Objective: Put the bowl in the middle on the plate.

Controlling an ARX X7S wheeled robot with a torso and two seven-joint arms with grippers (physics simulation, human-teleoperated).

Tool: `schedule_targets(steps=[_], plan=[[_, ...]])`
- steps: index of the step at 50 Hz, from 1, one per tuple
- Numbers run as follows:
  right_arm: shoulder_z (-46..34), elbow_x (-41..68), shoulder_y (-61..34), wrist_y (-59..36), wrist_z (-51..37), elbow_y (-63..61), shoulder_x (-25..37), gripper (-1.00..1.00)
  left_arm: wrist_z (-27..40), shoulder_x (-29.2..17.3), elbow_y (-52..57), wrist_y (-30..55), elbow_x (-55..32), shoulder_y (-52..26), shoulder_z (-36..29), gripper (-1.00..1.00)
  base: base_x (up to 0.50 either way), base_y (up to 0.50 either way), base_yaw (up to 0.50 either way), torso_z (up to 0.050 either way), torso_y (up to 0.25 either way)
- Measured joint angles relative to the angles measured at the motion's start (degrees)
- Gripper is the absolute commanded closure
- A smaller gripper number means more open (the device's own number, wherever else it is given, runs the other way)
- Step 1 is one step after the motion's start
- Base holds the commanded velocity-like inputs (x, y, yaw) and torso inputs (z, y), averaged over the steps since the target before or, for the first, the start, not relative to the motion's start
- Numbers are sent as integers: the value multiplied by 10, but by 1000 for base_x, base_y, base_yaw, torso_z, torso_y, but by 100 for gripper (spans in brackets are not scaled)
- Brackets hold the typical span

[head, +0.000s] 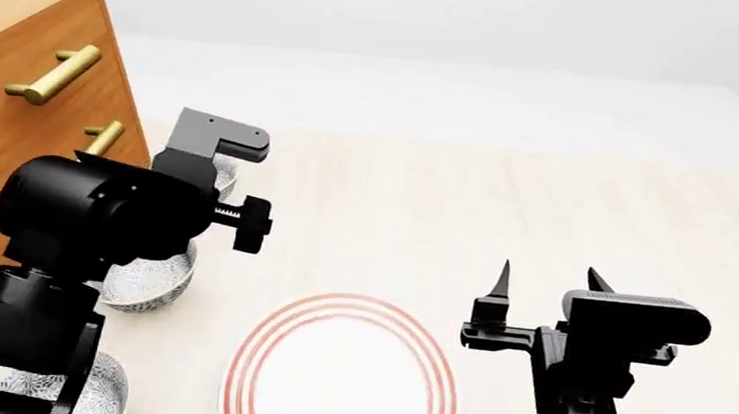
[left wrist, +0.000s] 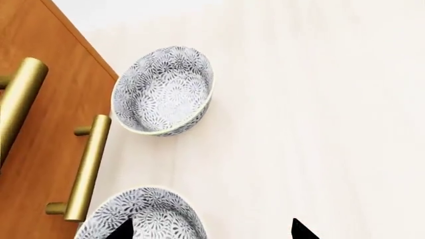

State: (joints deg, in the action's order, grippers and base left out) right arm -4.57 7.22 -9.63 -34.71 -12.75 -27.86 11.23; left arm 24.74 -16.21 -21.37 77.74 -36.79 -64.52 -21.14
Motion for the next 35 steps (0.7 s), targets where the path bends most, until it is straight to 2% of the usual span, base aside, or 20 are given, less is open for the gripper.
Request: schedule_targets(steps=[18, 35], plan=[[-1, 5, 2, 4, -6, 4, 3, -100, -41, 4, -114, -52, 19, -14, -32, -100, 0, 0, 0, 0, 0], [-3, 8, -1, -4, -14, -1, 8, -100, -89, 25, -261, -134, 56, -30, -70, -100, 0, 0, 0, 0, 0]])
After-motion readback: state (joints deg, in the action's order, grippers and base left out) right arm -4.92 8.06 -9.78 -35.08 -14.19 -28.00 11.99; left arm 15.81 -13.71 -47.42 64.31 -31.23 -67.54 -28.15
